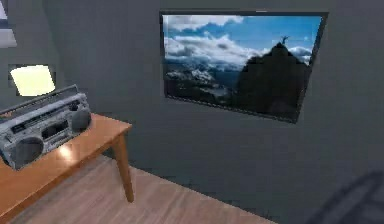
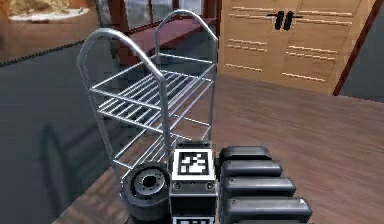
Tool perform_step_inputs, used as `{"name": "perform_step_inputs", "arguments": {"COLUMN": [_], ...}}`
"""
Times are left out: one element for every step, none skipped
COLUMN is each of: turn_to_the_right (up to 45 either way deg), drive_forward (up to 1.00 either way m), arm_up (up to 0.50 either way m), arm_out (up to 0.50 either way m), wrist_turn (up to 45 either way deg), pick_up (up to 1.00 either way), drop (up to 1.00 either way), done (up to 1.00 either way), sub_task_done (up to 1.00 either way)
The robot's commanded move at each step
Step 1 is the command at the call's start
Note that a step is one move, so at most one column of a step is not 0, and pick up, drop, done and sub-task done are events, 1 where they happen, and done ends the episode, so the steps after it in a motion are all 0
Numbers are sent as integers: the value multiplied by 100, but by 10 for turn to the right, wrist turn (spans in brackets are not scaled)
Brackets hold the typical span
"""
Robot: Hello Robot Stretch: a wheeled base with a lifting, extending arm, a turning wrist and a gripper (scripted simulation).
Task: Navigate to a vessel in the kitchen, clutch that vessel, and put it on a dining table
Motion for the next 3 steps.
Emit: {"name": "perform_step_inputs", "arguments": {"turn_to_the_right": [-450,-30,0], "drive_forward": [0,0,45], "arm_up": [0,0,0], "arm_out": [0,0,0], "wrist_turn": [0,0,0], "pick_up": [0,0,0], "drop": [0,0,0], "done": [0,0,0], "sub_task_done": [0,0,0]}}
